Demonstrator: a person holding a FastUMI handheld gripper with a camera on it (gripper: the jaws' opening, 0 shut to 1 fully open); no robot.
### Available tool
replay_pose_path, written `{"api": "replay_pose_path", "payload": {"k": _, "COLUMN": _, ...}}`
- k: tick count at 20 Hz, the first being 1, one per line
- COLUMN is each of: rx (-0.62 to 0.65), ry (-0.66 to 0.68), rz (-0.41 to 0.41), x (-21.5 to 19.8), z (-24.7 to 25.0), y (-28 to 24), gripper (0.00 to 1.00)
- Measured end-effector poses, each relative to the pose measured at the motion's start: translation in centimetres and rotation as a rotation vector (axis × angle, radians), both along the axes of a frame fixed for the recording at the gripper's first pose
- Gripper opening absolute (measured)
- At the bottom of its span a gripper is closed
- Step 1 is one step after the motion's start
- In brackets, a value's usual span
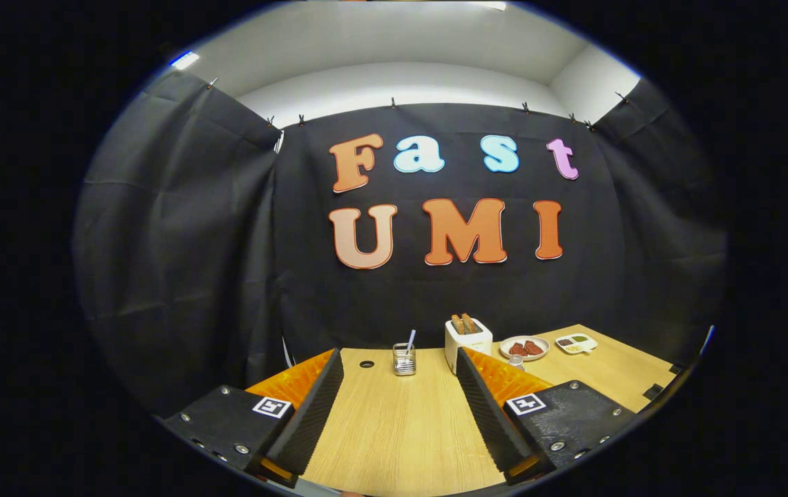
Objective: Take the bottle from table, then pour the juice into the cup, finally place the bottle on the coaster
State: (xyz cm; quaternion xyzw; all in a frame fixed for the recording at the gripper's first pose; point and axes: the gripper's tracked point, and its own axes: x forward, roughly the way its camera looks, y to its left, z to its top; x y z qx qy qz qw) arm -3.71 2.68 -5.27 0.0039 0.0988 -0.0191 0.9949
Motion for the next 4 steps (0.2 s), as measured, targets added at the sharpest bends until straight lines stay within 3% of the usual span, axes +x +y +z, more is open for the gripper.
{"api": "replay_pose_path", "payload": {"k": 4, "rx": 0.008, "ry": 0.004, "rz": 0.005, "x": 0.17, "z": -0.35, "y": 0.03, "gripper": 0.97}}
